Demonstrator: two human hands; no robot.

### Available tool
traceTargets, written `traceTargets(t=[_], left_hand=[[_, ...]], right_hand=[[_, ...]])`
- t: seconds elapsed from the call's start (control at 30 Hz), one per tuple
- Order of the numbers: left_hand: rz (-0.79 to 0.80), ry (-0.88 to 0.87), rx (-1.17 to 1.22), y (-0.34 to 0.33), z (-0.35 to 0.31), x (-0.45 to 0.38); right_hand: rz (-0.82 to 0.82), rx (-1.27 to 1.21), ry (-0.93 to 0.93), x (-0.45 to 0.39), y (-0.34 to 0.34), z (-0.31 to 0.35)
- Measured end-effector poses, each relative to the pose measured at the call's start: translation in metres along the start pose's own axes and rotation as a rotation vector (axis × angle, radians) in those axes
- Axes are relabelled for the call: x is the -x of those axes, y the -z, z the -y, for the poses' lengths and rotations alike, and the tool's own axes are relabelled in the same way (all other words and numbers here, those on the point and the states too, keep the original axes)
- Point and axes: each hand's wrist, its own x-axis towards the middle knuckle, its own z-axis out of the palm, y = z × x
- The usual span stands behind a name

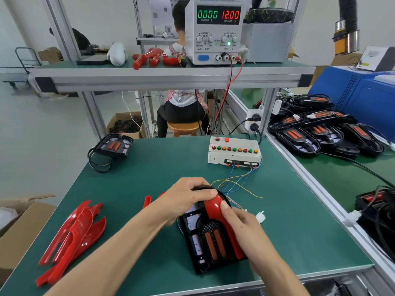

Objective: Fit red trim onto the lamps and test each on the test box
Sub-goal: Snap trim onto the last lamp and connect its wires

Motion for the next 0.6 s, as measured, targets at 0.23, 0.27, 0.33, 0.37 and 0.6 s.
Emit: traceTargets(t=[0.23, 0.27, 0.33, 0.37, 0.6], left_hand=[[-0.021, -0.016, -0.008, -0.010, -0.005, 0.003], [-0.053, 0.005, 0.051, -0.011, -0.004, 0.004], [-0.098, 0.031, 0.123, -0.011, 0.000, 0.008], [-0.108, 0.021, 0.118, -0.012, 0.003, 0.010], [-0.166, -0.022, 0.212, -0.031, 0.009, 0.016]], right_hand=[[-0.017, -0.092, 0.078, -0.005, -0.001, 0.009], [-0.034, -0.110, 0.079, -0.005, -0.001, 0.006], [-0.067, -0.163, 0.075, -0.003, -0.001, 0.004], [-0.075, -0.189, 0.075, -0.001, -0.001, 0.003], [-0.024, -0.246, 0.036, -0.002, 0.003, 0.010]])
